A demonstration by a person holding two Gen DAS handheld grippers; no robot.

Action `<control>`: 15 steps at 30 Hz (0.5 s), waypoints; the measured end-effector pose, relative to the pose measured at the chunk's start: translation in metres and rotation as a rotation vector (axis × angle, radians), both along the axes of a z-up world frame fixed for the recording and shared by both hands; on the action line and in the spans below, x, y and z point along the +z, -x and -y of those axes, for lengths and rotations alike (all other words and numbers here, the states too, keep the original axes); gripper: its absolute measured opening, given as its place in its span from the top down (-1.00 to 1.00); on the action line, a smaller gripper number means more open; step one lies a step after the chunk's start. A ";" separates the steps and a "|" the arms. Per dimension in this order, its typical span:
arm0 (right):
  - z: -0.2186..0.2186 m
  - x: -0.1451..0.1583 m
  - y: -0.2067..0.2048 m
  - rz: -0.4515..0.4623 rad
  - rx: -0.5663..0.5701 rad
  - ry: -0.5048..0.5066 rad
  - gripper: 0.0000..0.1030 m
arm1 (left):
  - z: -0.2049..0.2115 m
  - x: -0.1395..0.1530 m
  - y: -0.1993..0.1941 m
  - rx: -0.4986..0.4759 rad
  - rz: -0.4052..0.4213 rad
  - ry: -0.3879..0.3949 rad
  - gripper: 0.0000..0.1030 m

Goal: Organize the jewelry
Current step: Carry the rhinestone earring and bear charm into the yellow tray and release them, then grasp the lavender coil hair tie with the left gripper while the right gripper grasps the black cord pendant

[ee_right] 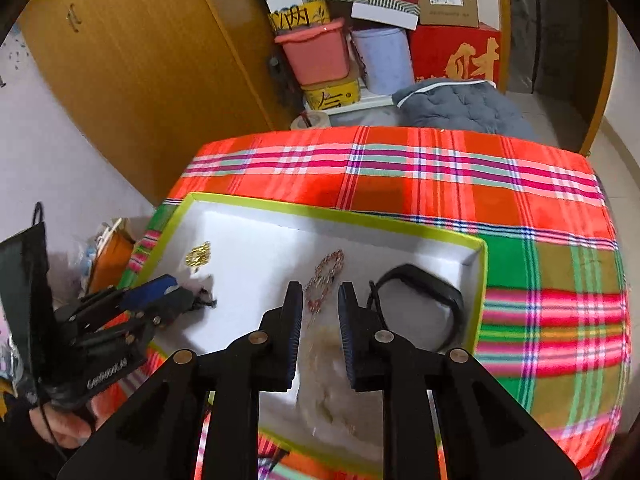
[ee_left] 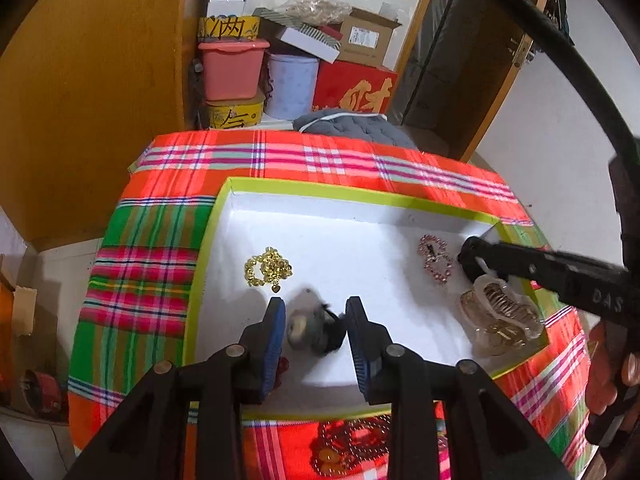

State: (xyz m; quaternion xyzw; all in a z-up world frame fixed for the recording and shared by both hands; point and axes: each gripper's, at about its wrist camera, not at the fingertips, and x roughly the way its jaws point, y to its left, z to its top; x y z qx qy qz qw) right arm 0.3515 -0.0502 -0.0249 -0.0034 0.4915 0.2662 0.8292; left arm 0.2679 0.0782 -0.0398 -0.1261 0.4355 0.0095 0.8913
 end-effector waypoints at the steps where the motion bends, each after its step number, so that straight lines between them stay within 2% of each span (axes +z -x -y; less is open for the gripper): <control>1: 0.002 0.003 0.005 0.007 0.000 -0.006 0.64 | 0.000 0.003 0.002 0.002 0.007 0.002 0.30; 3: 0.008 0.009 0.016 0.018 -0.003 -0.022 0.63 | -0.001 0.011 0.009 0.004 0.027 0.004 0.17; 10: 0.024 0.021 0.051 0.044 -0.005 -0.045 0.63 | 0.003 0.031 0.038 -0.012 0.064 -0.011 0.17; 15: 0.032 0.023 0.078 0.046 0.011 -0.059 0.63 | 0.012 0.034 0.066 -0.038 0.079 -0.028 0.17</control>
